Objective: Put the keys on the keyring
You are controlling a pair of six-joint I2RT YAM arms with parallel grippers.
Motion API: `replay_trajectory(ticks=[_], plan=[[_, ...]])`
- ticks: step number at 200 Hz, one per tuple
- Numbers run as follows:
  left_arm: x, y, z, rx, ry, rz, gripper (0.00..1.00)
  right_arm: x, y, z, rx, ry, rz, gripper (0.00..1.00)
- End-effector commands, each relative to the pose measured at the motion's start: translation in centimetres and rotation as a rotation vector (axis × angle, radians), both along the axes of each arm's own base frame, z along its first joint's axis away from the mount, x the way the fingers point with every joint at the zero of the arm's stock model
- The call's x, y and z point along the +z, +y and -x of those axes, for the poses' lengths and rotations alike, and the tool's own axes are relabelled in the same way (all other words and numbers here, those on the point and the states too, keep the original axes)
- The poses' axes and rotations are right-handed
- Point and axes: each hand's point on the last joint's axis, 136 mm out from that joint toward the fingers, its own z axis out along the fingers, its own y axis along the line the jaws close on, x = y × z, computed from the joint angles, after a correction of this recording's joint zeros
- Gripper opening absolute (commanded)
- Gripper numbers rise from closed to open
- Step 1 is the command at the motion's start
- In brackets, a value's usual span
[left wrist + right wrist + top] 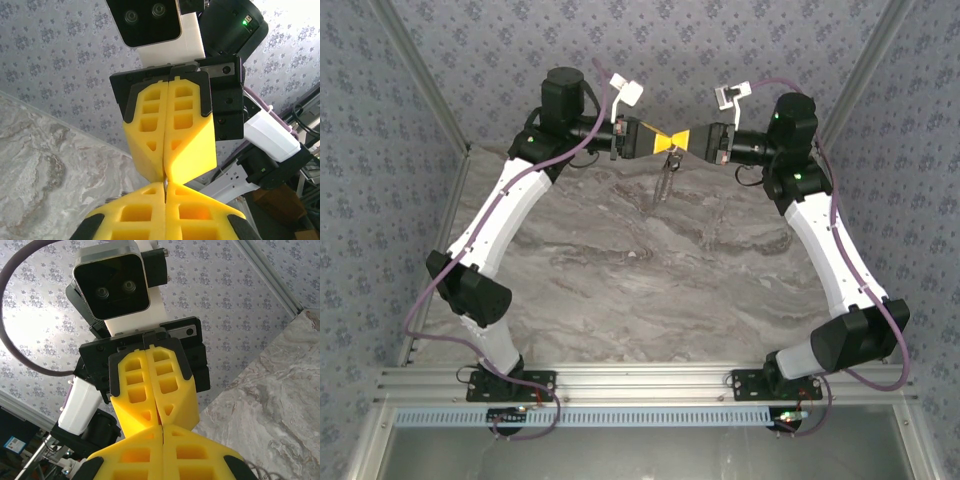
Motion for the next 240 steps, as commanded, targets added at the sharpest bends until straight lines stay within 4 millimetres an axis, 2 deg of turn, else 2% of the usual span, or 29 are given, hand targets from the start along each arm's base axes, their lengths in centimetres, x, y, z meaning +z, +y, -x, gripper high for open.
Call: replay_trajectory(ticks=[1,18,35,53,73,131,178,240], plan=[[2.0,-0.1,1.2,-0.026,-0.067,0.038,0.00,0.6,-0.4,-0.4,-0.021,-0.014,-0.018,0.01],[2.5,0.1,0.7,0.012,-0.079,0.047,0.00,1.0,-1.7,-1.0,-0.066,-0.004,-0.047,0.30],[3.4,0.3,0.5,0.042,-0.092,0.066,0.00,1.9,-3.7,-1.6,-0.116,-0.006,-0.100,0.40],[4.3,0.5,0.4,0.069,-0.110,0.089,0.00,2.3,-5.0,-1.9,-0.140,-0.002,-0.138,0.44],[5.4,0.7,0.3,0.092,-0.126,0.126,0.00,2.5,-5.2,-1.9,-0.144,-0.006,-0.165,0.45],[7.8,0.9,0.1,0.122,-0.141,0.213,0.00,3.1,-3.1,-1.1,-0.090,-0.031,-0.198,0.52],[8.4,1.0,-0.2,0.142,-0.136,0.233,0.00,3.5,-1.9,-0.1,-0.026,-0.033,-0.225,0.51],[8.6,1.1,-0.4,0.156,-0.133,0.245,0.00,4.1,-0.7,1.1,0.047,-0.034,-0.251,0.27]])
